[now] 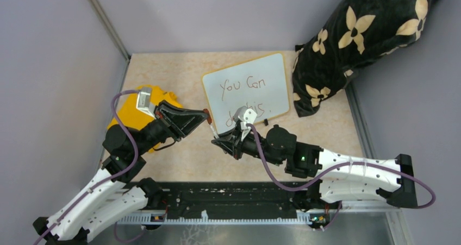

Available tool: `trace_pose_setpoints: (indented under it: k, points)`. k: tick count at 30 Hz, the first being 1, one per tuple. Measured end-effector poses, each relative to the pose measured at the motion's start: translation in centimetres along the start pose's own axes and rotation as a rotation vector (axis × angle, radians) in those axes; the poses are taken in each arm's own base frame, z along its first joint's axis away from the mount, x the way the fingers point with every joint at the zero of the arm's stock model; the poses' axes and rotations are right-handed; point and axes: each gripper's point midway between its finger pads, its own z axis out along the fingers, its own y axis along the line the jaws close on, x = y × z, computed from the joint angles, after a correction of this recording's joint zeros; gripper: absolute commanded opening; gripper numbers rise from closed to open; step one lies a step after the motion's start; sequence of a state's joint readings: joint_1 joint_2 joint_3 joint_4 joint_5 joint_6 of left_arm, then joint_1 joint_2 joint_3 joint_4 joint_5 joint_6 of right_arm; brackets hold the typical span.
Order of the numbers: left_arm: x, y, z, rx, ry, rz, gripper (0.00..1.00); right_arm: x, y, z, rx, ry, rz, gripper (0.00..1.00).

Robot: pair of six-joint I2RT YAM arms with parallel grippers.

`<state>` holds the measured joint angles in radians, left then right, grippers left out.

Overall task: Write a sentence on the whiteboard
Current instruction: Close the whiteboard marker at the center of the board.

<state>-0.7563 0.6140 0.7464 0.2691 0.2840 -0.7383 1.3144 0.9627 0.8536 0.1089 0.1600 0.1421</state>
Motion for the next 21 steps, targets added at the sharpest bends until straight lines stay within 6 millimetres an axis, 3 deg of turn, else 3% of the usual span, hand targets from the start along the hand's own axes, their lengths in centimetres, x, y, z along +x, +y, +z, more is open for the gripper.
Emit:
trace_pose_setpoints:
  k: [21]
  points:
    - [-0.6, 0.6, 0.0, -0.034, -0.031, 0.007, 0.00, -1.0, 0.1, -0.5, -0.005, -0.030, 0.005, 0.00]
